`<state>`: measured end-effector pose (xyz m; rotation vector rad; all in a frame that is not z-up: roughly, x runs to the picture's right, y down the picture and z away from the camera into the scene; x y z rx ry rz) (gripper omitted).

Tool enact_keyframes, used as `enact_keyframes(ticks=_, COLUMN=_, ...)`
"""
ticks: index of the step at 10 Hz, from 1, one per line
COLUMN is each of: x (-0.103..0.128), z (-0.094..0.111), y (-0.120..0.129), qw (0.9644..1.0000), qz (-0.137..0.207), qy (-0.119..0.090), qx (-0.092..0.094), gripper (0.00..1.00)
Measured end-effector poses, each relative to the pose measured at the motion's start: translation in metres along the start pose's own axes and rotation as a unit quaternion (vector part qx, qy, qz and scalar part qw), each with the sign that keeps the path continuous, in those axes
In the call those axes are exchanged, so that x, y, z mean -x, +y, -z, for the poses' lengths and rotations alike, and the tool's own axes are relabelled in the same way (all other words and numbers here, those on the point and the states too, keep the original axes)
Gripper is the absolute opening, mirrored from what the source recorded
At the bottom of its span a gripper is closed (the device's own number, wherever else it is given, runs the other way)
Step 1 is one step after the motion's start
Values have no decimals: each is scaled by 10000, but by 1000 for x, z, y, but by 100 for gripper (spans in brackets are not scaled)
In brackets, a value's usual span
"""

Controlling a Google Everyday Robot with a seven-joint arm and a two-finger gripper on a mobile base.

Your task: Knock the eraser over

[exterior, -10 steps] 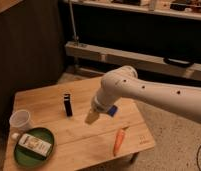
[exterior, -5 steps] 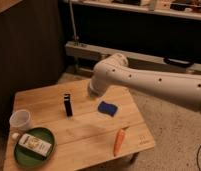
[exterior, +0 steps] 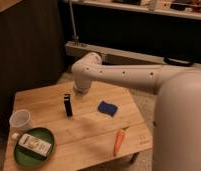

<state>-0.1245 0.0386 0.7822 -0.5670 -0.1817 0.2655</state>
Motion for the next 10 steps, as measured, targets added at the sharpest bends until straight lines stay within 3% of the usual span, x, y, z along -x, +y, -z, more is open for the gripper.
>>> enact_keyframes(ticks=3, x=15, z=-20, y=-6, qw=9993, qz=166, qy=343, qx=46, gripper=0)
enact_keyframes(ticks=6, x=60, z=-46, y=23, qw=9969, qz=611, qy=391, qx=292, gripper=0)
enact_keyframes(ticks=7, x=78, z=-51, y=37, qw=9958, qz=743, qy=262, qx=470, gripper=0)
enact_keyframes(ticks=9, x=106, z=-51, y=59, qw=9908, qz=831, qy=-572, qx=903, gripper=4)
enact_keyframes(ticks=10, x=108, z=-47, y=60, qw=9892, qz=776, qy=-800, qx=955, gripper=4)
